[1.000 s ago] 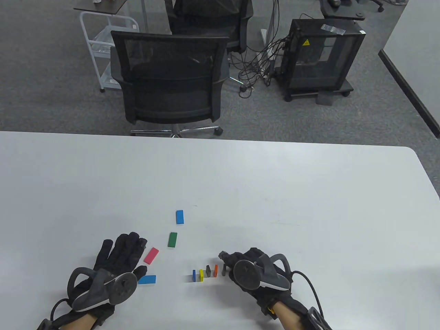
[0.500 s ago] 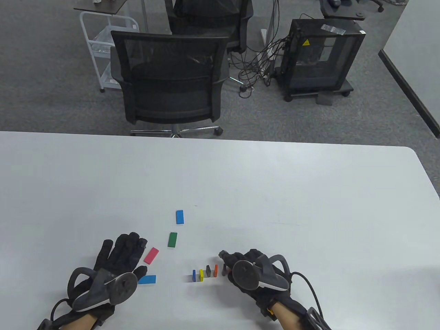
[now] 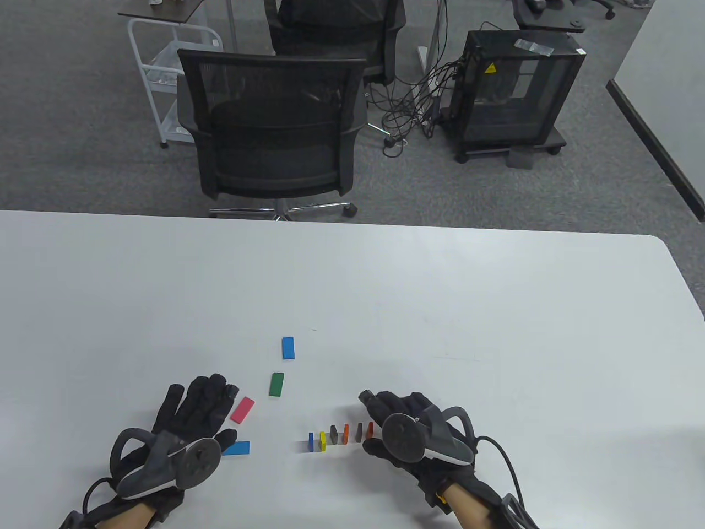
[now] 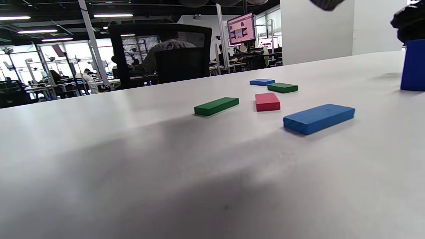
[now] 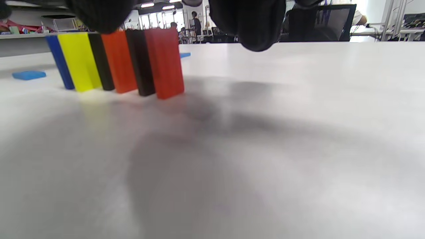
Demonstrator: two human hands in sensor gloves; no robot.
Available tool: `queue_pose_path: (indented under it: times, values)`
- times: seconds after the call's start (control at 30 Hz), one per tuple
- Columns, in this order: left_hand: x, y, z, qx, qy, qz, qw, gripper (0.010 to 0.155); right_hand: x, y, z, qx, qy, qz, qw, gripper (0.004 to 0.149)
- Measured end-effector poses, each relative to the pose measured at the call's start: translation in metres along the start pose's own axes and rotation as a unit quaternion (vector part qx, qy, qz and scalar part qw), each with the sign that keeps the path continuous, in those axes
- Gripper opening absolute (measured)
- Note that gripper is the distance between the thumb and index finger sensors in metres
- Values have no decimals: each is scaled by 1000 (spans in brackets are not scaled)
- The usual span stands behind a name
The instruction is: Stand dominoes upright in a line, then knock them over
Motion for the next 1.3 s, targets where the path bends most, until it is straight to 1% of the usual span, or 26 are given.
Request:
queue_pose_path:
  times: [0.07, 0.2, 0.27, 0.33, 0.47, 0.53, 0.7, 0.8, 0.93, 1.07, 1.2, 1.3]
  values:
    - [-1, -1, 5, -21, 2, 6, 1000, 68, -5, 4, -3, 6, -1, -14, 1000, 77]
    - [-7, -3, 21, -60, -31, 3, 998, 63, -15, 16, -14, 28, -6, -48, 998, 73]
    - [-9, -5, 27, -72, -46, 3, 996, 60, -16, 19, -19, 37, -4, -56, 998, 72]
    - [-11, -6, 31, -77, -57, 1, 995, 58, -17, 23, -24, 48, -1, -64, 997, 71]
    - [-17, -8, 35, -81, -72, -23, 994, 57, -15, 30, -31, 66, 1, -79, 995, 72]
    - [-19, -9, 36, -81, -74, -22, 994, 57, -14, 31, -34, 76, -2, -84, 994, 72]
    - [-26, -13, 39, -87, -80, -48, 992, 59, -15, 37, -38, 88, -9, -89, 992, 72]
    - [-27, -15, 43, -92, -100, -44, 990, 59, -15, 38, -38, 90, -24, -88, 992, 72]
    - [-29, -16, 49, -103, -105, -50, 988, 57, -12, 38, -38, 88, -21, -79, 993, 72]
    - [-29, -15, 51, -111, -107, -59, 986, 62, -10, 38, -38, 87, -28, -72, 993, 72]
    - [-24, -13, 45, -108, -74, -43, 990, 69, -10, 38, -37, 87, -29, -74, 993, 71]
    - [-17, -11, 41, -107, -45, -19, 993, 71, -10, 38, -39, 89, -32, -77, 992, 71]
Point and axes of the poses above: the tracker on the back of each hand, its own z axis roughly to the thumb side, its own y axis roughly from the fingertips to the wrist, x = y × z, the point moved 3 cm from there along -y, roughly from the wrist to the fingertips, and after that the axes turned 4 degrees about -y, right-handed, at the moved point
